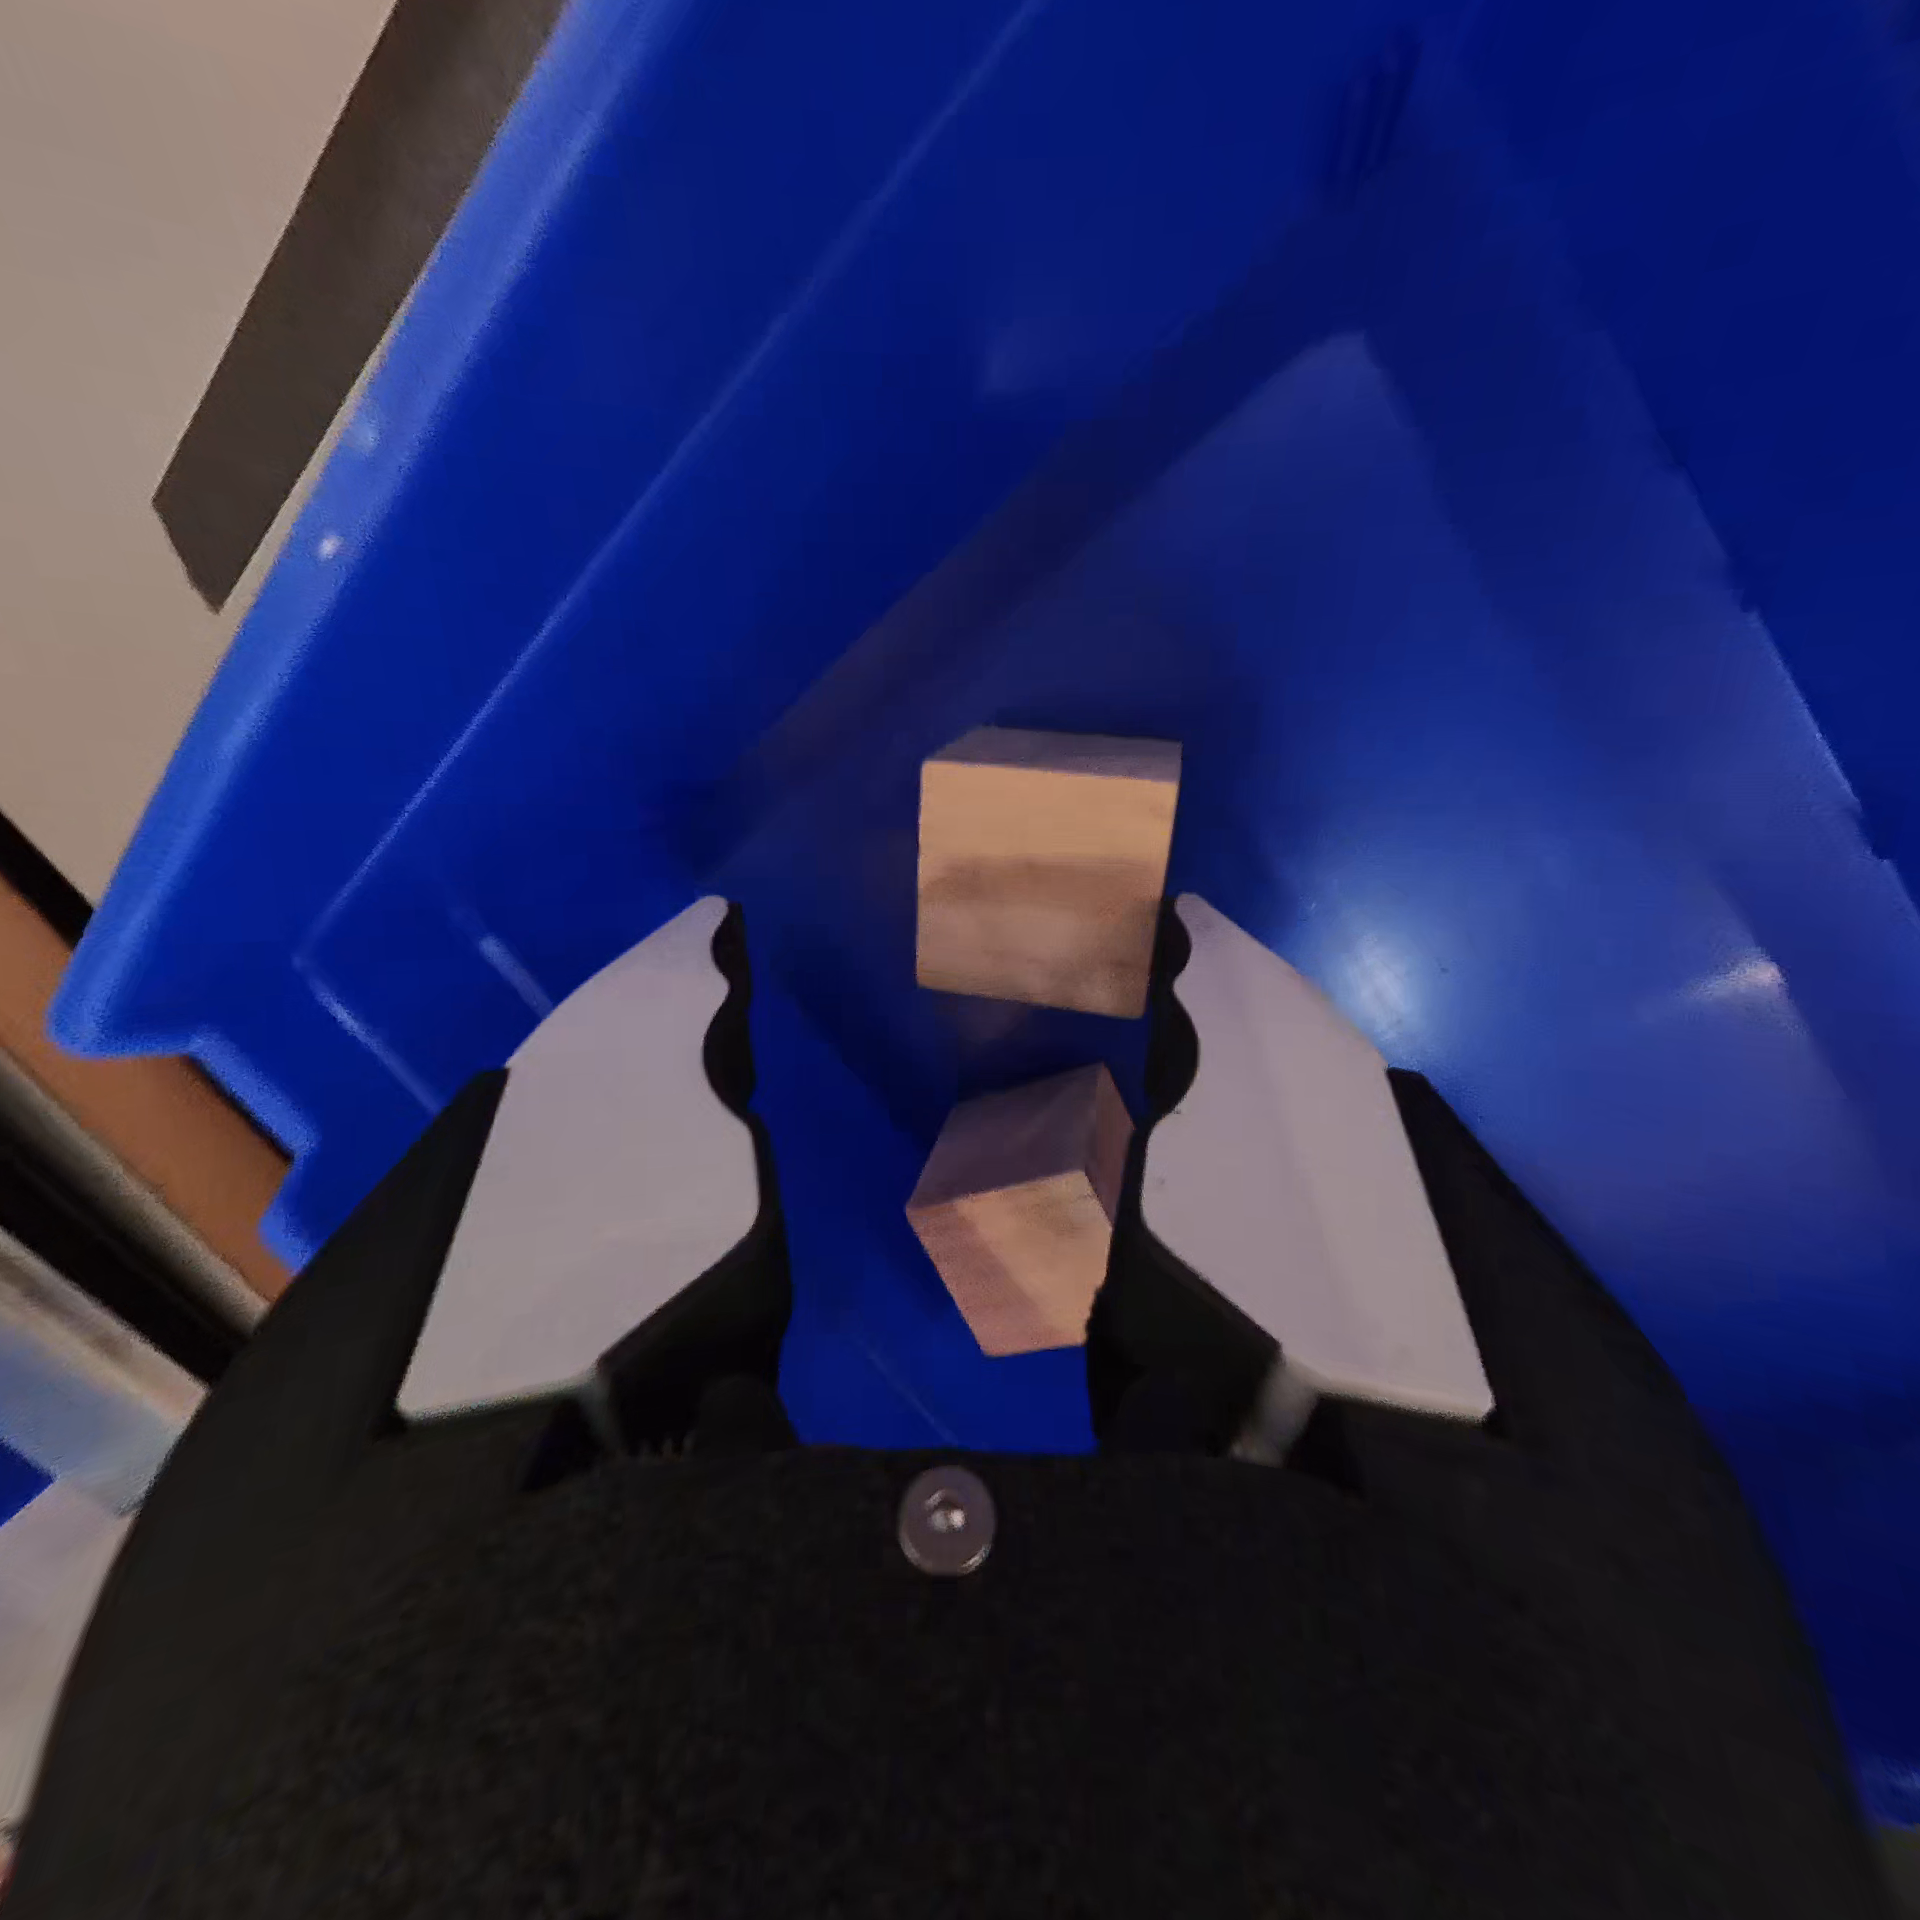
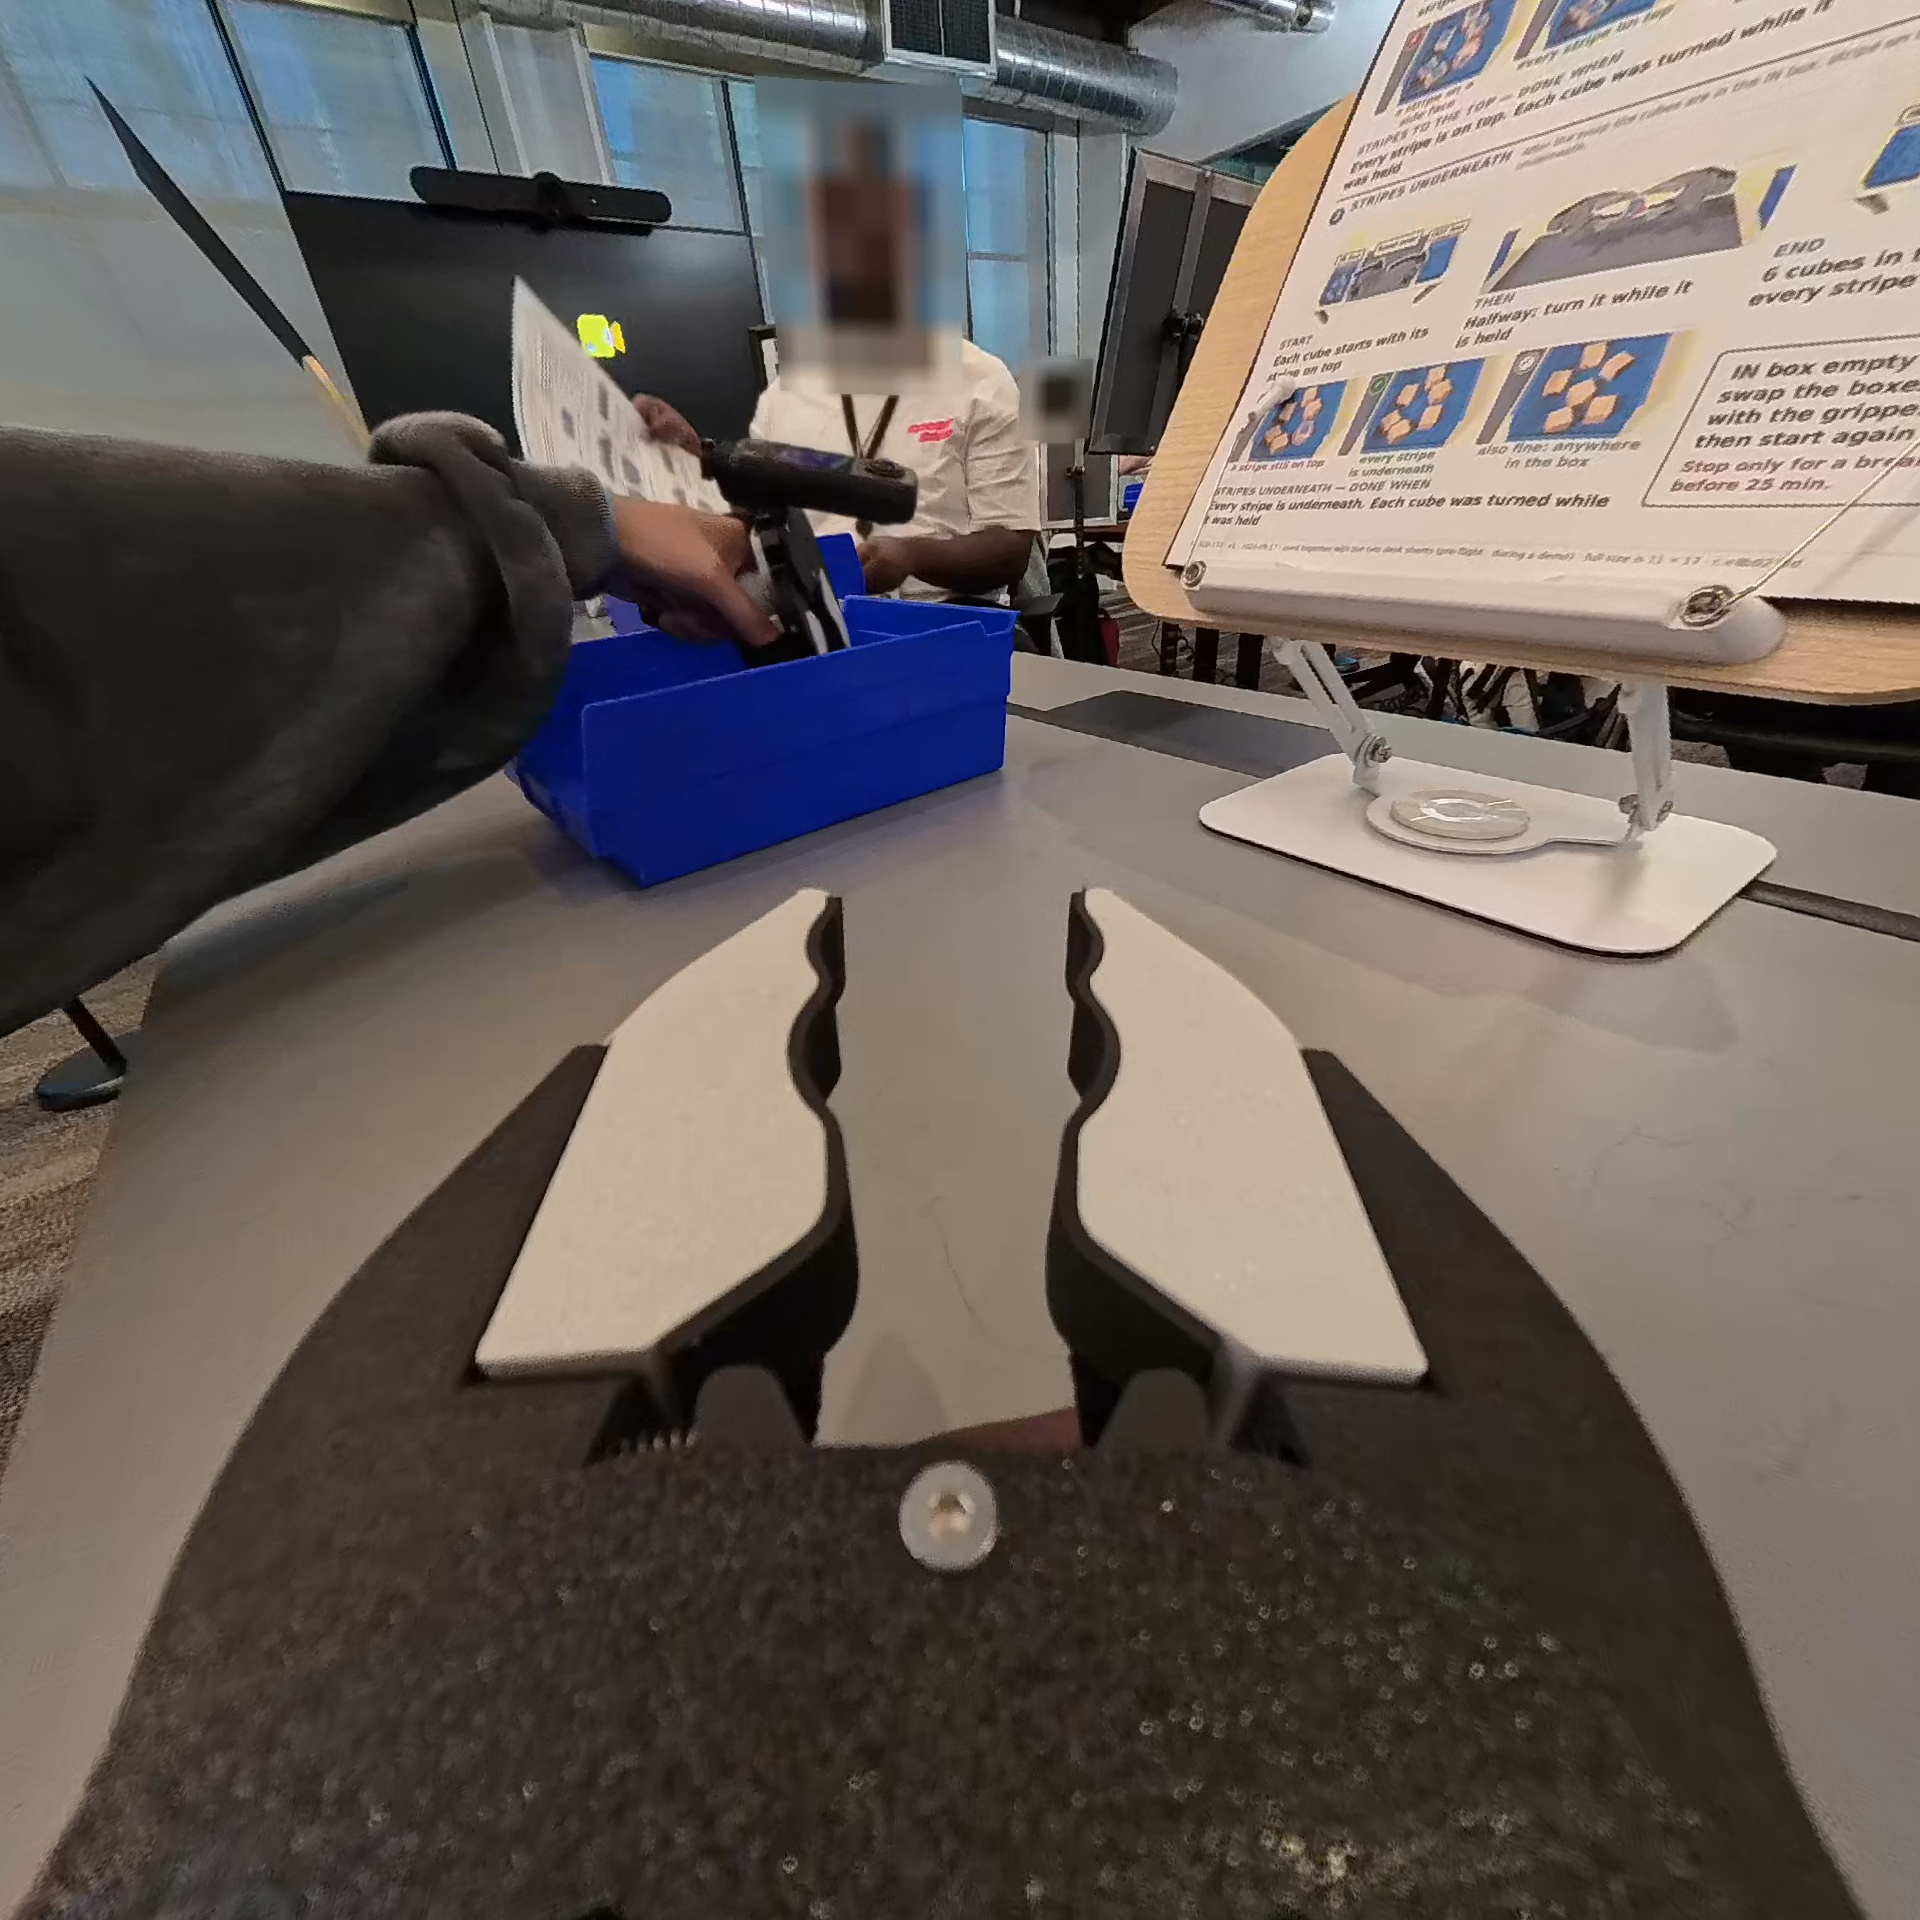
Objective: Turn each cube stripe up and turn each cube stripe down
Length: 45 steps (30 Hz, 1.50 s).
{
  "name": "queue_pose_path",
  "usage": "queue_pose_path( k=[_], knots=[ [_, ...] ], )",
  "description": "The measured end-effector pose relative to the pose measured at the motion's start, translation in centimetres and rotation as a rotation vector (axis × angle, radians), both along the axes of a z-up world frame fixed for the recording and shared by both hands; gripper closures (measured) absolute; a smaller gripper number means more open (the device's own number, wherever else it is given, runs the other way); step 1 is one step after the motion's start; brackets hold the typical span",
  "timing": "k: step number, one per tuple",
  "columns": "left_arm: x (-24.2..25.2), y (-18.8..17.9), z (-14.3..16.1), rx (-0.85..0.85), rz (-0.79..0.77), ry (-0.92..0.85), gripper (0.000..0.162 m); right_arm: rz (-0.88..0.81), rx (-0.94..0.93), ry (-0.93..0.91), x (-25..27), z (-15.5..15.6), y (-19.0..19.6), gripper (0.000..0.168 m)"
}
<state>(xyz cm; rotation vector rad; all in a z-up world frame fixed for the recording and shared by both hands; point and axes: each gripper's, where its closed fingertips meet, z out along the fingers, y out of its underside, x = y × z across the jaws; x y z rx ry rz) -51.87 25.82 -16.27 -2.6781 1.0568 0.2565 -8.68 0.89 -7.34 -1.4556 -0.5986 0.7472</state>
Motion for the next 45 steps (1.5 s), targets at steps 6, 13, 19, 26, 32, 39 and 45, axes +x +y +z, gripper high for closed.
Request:
queue_pose_path(
  k=[6, 13, 19, 26, 32, 39, 45],
  knots=[
    [1.1, -1.4, -0.7, -0.045, -0.051, -0.086, 0.118, 0.006, -0.007, -0.005, -0.1, -0.2, 0.0, 0.128],
    [2.0, -4.9, 5.0, 0.091, -0.061, -0.111, 0.118, -0.004, 0.004, -0.004, 0.0, 0.0, 0.0, 0.129],
    [10.6, -10.6, 12.6, 0.263, -0.169, -0.338, 0.118, -0.019, 0.016, -0.018, 0.1, 0.0, 0.1, 0.129],
    [24.5, -18.2, 12.3, 0.182, -0.265, -0.710, 0.118, -0.039, 0.015, -0.021, 0.5, -0.1, 0.3, 0.129],
    [32.7, -22.2, 8.8, -0.141, -0.300, -0.976, 0.118, -0.041, 0.008, -0.003, 0.8, 0.0, 0.2, 0.129],
    [37.4, -24.7, 12.9, -0.782, -0.237, -1.516, 0.118, 0.012, 0.072, -0.015, -0.1, 0.7, -0.9, 0.125],
    [38.6, -24.2, 11.8, -0.935, -0.121, -1.523, 0.118, 0.029, 0.158, -0.068, -1.1, 1.1, -2.0, 0.119]
  ],
)
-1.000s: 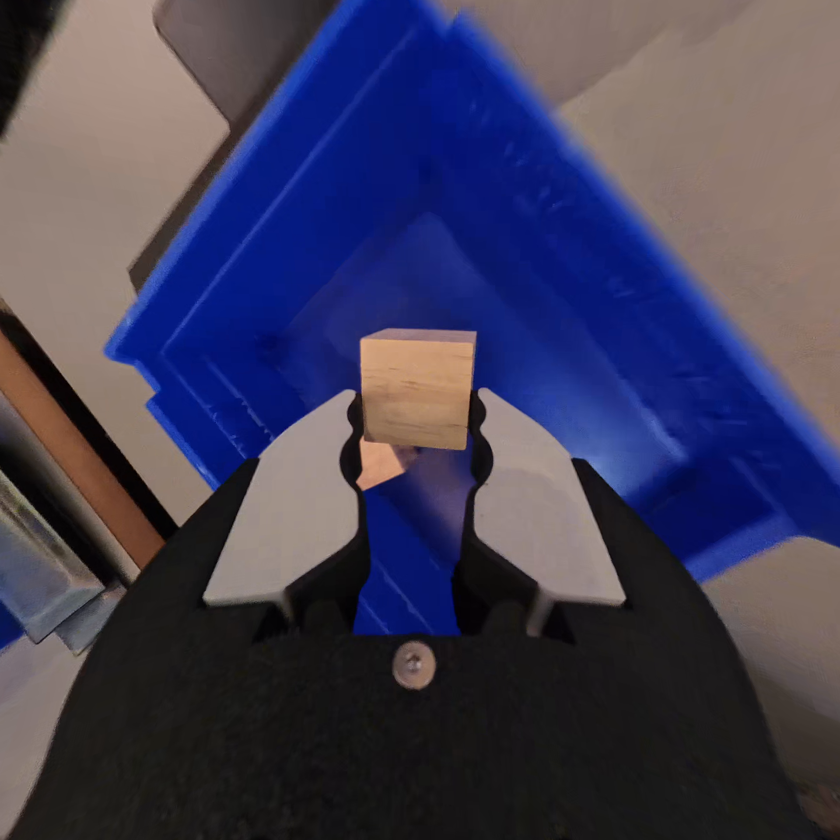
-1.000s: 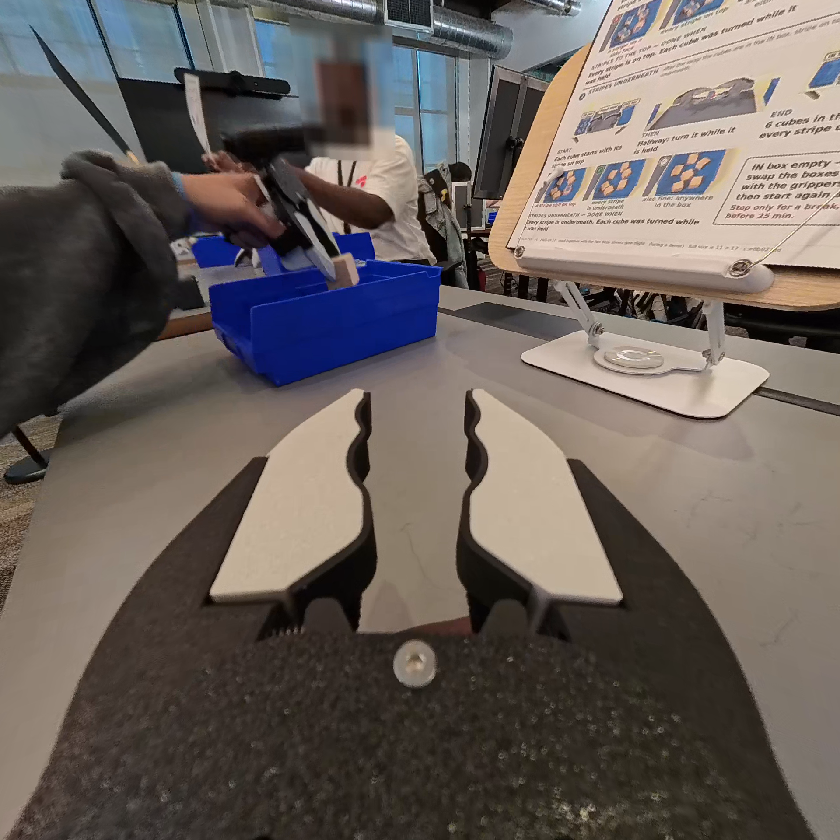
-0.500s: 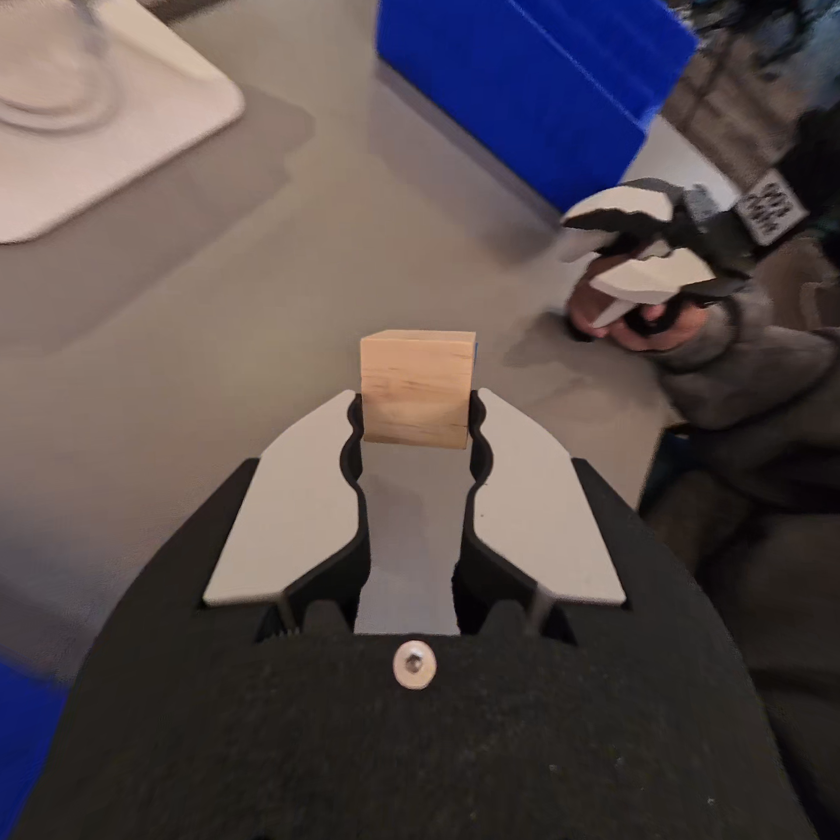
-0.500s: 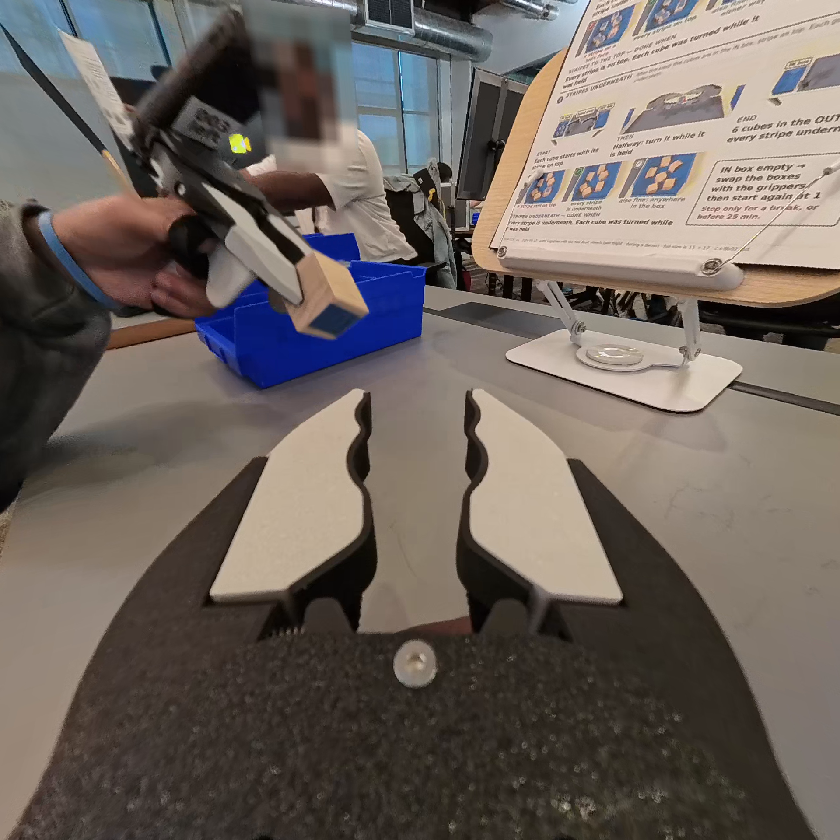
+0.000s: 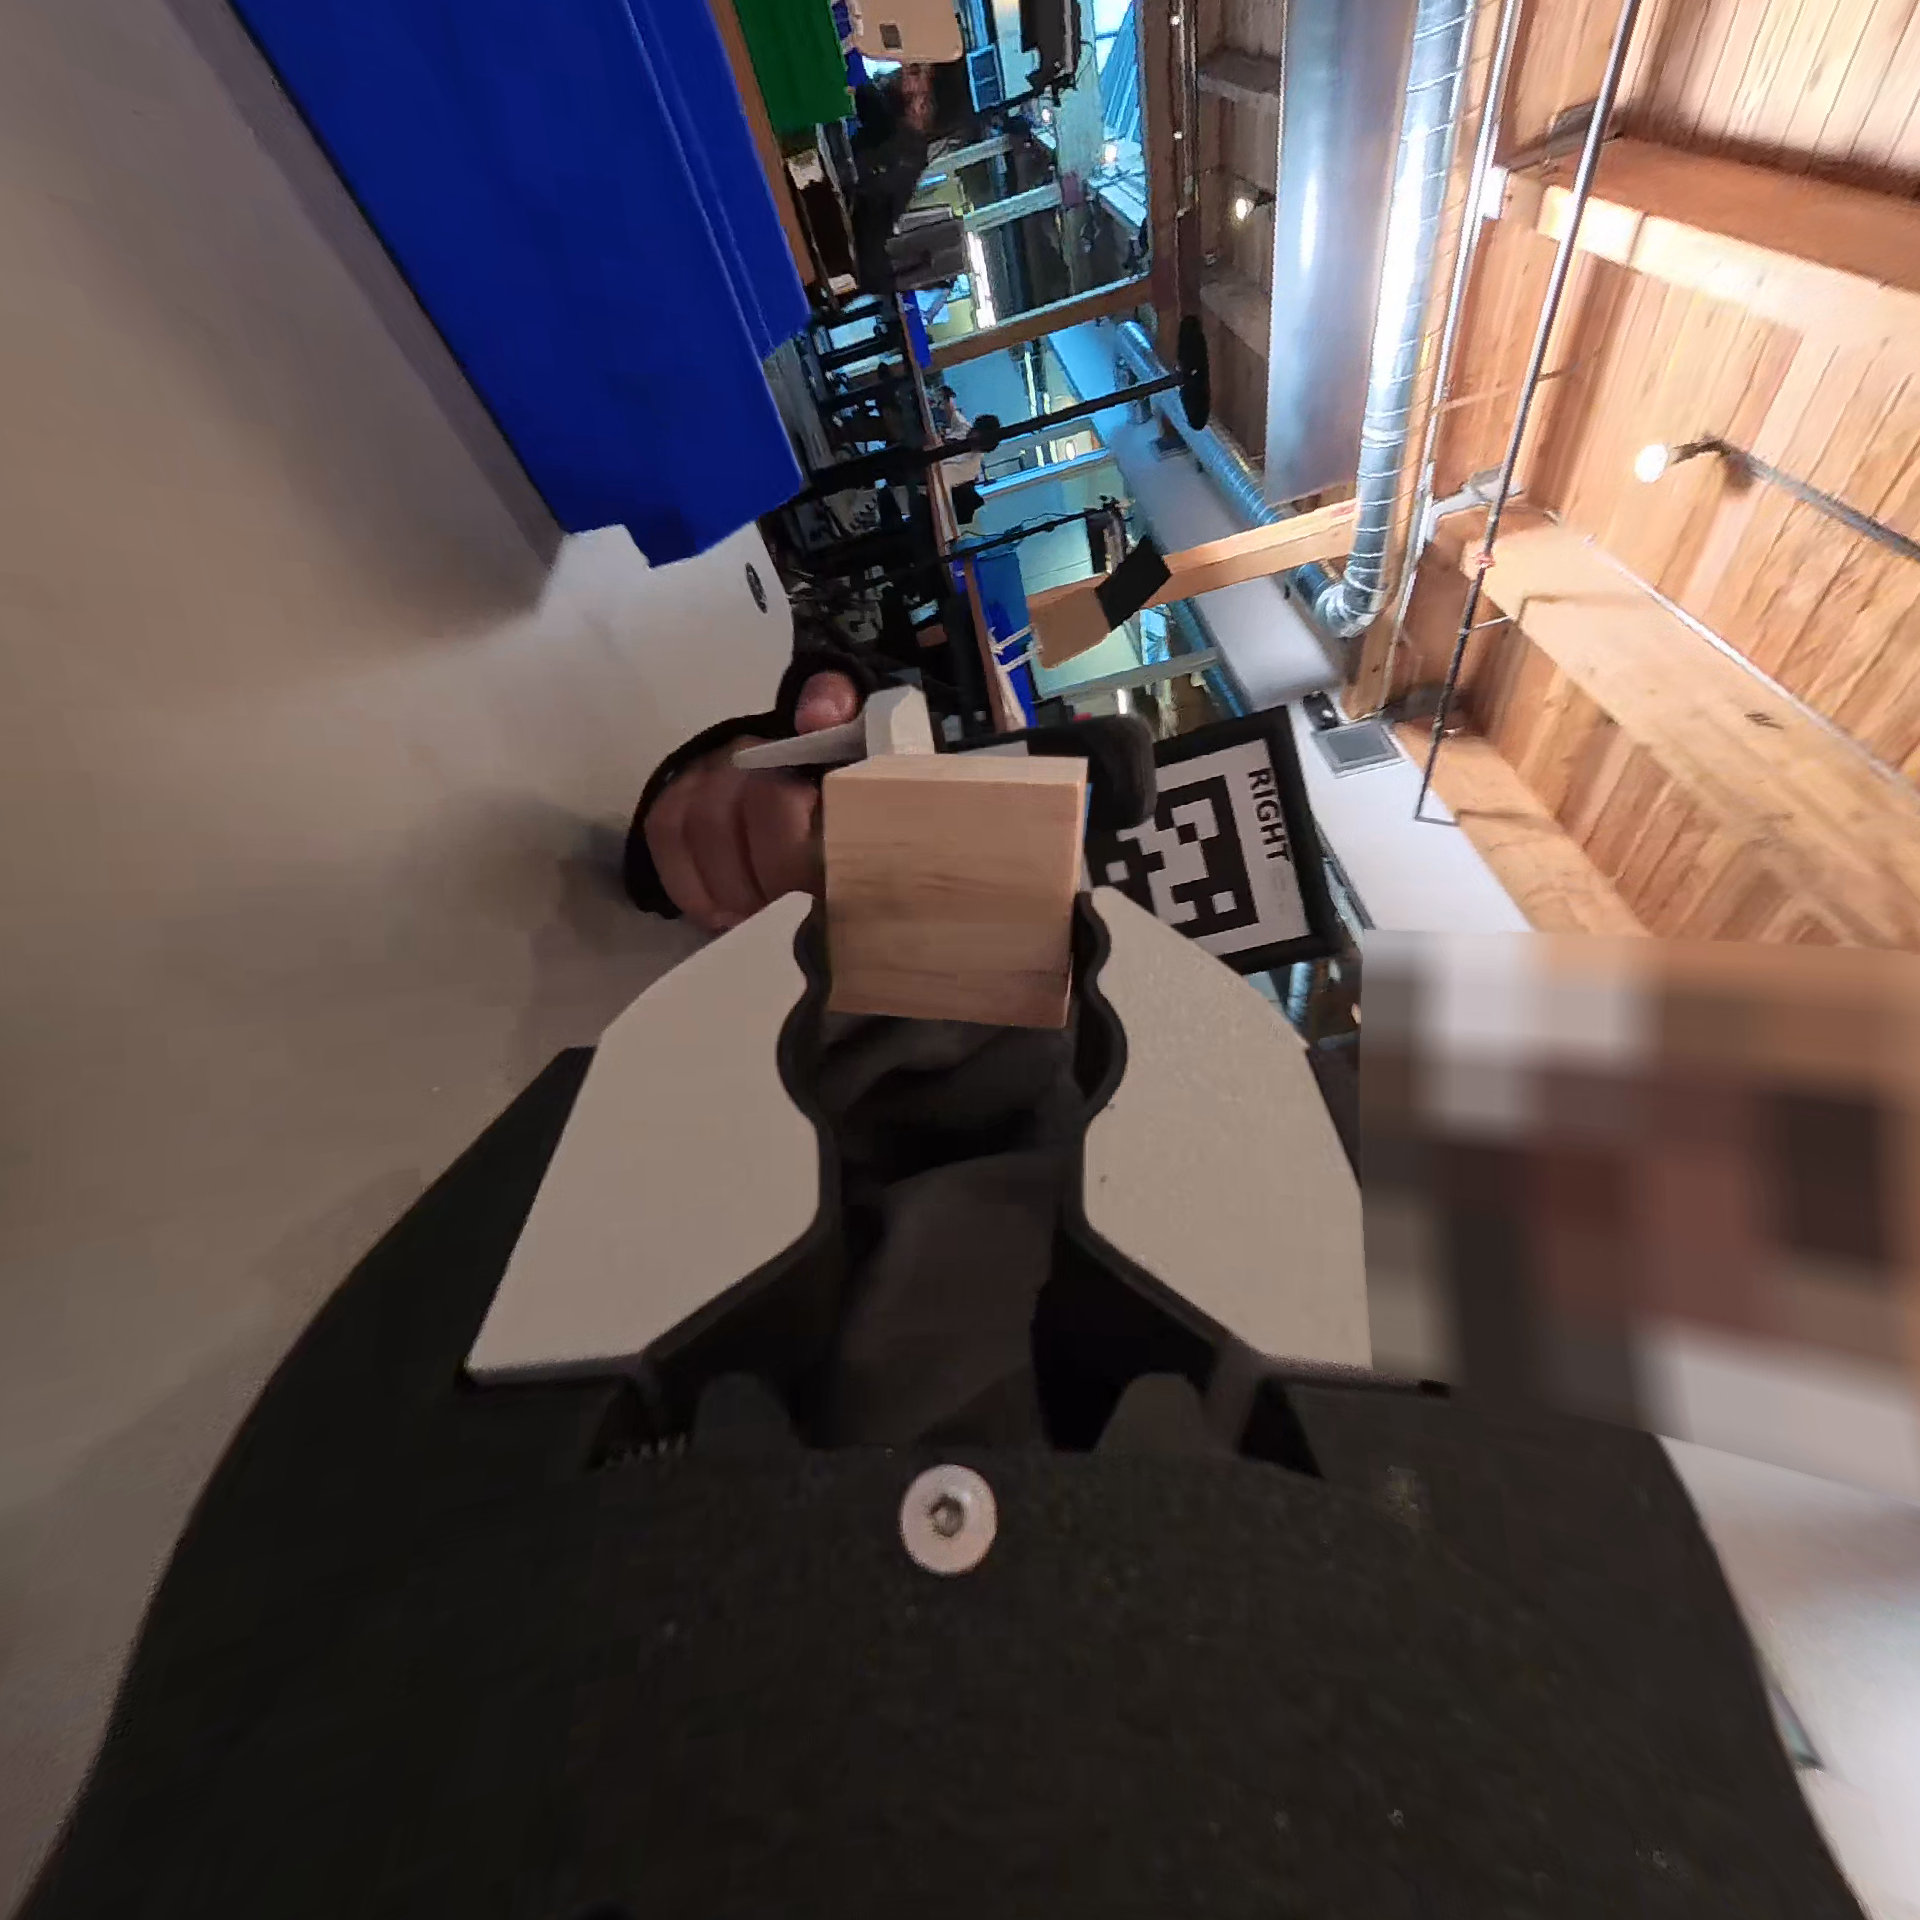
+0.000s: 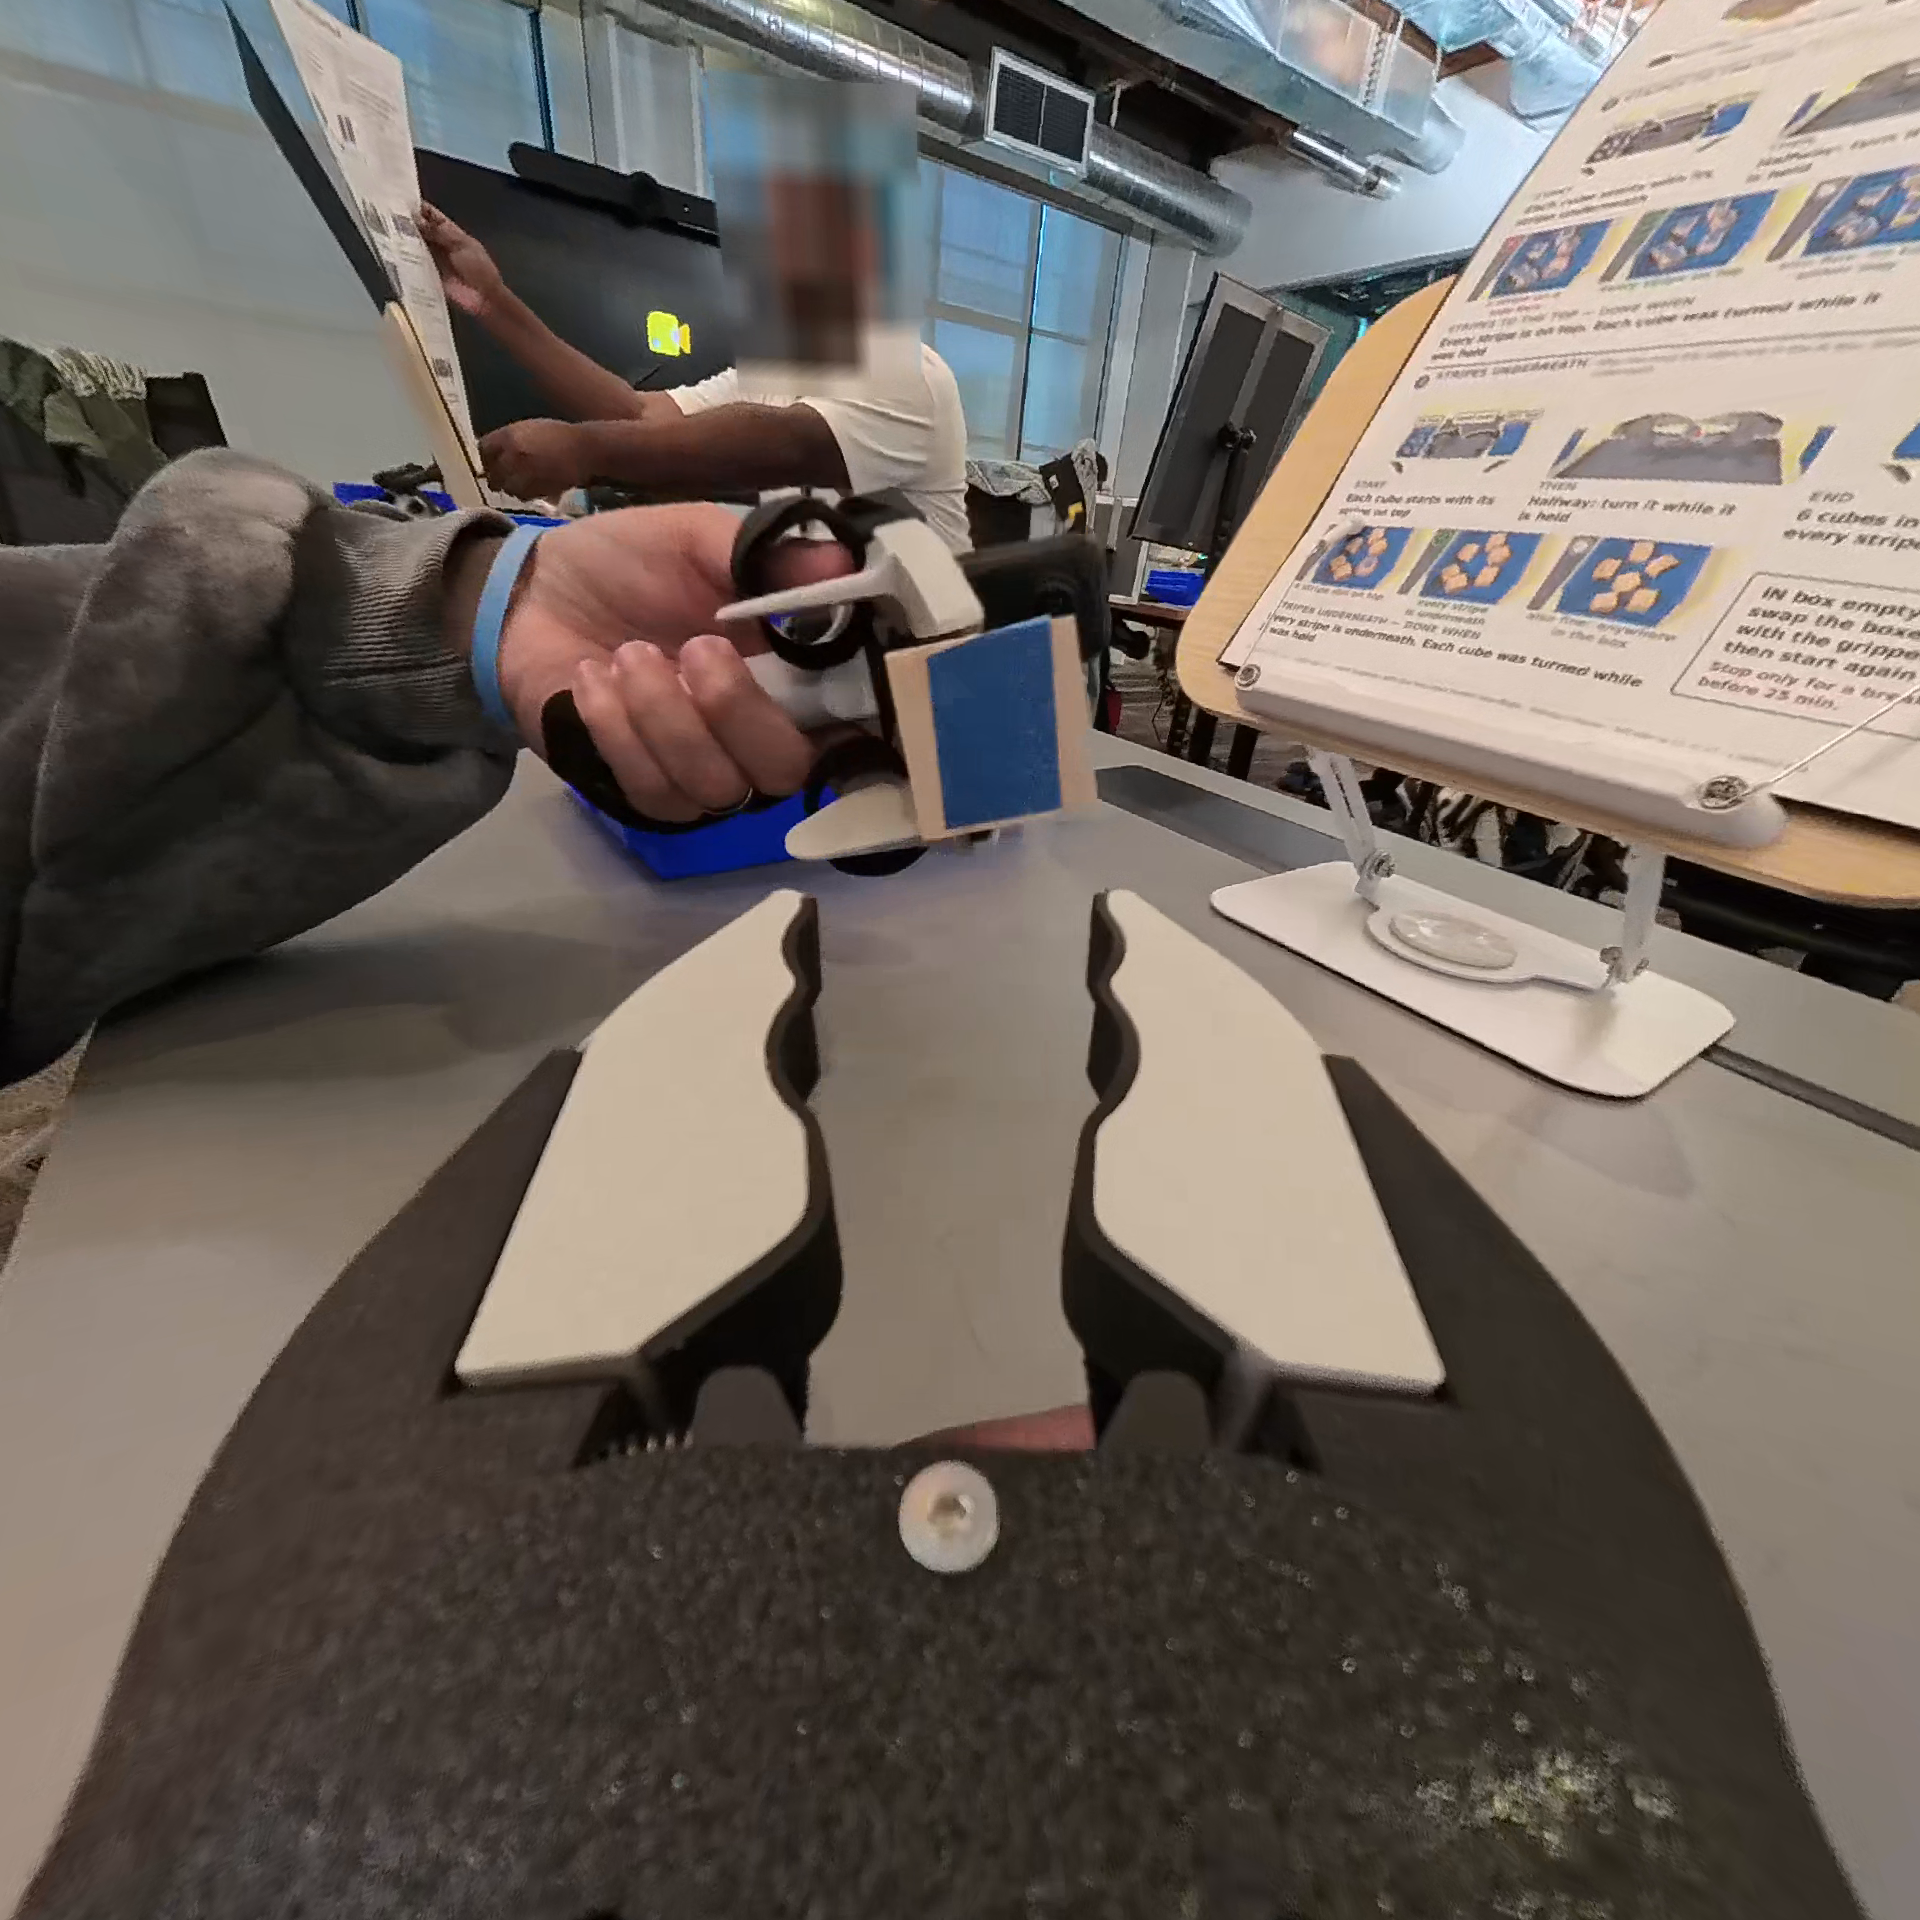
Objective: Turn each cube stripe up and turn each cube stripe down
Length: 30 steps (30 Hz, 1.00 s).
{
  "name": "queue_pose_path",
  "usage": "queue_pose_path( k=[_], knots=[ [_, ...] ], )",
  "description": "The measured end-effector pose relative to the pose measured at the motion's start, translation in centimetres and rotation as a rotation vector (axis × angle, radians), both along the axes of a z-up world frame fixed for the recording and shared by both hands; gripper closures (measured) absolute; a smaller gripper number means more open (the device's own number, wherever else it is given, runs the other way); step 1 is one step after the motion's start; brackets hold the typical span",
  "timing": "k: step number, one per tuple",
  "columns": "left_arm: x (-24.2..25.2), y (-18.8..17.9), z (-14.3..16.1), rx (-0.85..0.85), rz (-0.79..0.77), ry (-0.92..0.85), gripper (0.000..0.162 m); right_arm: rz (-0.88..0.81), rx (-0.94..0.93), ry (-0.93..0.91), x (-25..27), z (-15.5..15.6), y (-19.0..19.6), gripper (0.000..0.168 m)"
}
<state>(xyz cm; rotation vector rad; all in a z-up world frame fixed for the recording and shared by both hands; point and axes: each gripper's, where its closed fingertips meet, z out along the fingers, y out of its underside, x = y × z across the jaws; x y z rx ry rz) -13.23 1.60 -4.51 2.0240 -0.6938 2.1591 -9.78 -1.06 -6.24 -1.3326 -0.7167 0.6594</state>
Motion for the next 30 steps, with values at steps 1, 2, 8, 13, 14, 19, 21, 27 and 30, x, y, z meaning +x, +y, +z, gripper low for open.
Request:
queue_pose_path(
  k=[1, 2, 8, 13, 14, 19, 21, 27, 30],
  knots=[
    [0.2, -0.3, -0.1, -0.010, -0.014, 0.003, 0.118, -0.011, 0.010, -0.006, 0.0, 0.0, 0.1, 0.118],
    [0.4, -0.4, -0.3, -0.013, -0.017, 0.013, 0.118, -0.026, 0.018, -0.015, 0.1, 0.0, 0.2, 0.118],
    [1.4, -1.6, -1.0, -0.049, -0.048, 0.031, 0.118, -0.060, 0.031, -0.064, -0.1, -0.3, 0.5, 0.114],
    [2.0, -2.3, -1.6, -0.049, -0.066, 0.050, 0.118, -0.084, 0.051, -0.093, -0.2, -0.5, 0.6, 0.113],
    [2.1, -2.4, -1.7, -0.055, -0.068, 0.047, 0.118, -0.085, 0.055, -0.095, -0.2, -0.5, 0.6, 0.113],
    [2.6, -2.8, -2.0, -0.060, -0.075, 0.047, 0.118, -0.080, 0.057, -0.100, -0.3, -0.5, 0.5, 0.113],
    [2.8, -3.1, -2.0, -0.061, -0.082, 0.041, 0.118, -0.081, 0.054, -0.105, -0.4, -0.6, 0.6, 0.113],
    [3.4, -3.7, -2.1, -0.063, -0.092, 0.037, 0.118, -0.085, 0.064, -0.112, -0.4, -0.6, 0.6, 0.113],
    [3.7, -4.2, -2.3, -0.074, -0.105, 0.031, 0.118, -0.091, 0.096, -0.132, -0.4, -0.3, 0.3, 0.124]
  ],
)
